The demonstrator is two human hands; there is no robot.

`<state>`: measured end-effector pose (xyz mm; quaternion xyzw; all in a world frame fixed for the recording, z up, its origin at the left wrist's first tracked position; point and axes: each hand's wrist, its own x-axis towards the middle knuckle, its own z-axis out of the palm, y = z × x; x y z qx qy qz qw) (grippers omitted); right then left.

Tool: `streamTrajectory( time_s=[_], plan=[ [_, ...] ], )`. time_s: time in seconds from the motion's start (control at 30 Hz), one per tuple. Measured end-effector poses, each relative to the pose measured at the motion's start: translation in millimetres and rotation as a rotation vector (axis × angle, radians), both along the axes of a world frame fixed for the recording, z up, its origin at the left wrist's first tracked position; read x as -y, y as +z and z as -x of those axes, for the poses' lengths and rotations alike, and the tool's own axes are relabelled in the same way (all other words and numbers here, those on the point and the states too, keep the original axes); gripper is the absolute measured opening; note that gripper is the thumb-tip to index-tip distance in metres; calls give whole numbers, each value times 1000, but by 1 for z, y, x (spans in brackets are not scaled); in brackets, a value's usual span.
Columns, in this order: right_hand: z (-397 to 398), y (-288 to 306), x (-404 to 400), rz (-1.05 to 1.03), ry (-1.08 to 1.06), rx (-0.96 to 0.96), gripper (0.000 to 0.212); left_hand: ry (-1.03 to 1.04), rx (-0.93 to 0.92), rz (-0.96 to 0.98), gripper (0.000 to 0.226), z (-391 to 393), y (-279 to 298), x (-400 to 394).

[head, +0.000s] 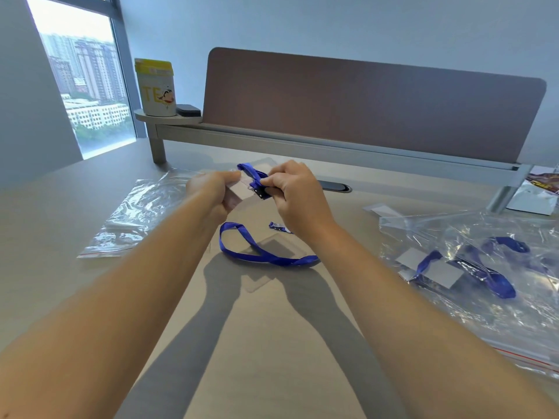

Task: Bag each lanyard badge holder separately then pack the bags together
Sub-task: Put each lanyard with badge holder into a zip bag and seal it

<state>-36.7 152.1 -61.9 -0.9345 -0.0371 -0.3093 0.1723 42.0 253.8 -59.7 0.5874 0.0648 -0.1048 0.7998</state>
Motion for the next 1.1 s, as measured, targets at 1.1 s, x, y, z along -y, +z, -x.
streamTrajectory(
  time_s=[1.1],
  plan=[
    [-76, -57, -46, -457, -30, -17, 12, -261, 567, -1422, 61, -80, -76, -156]
  ],
)
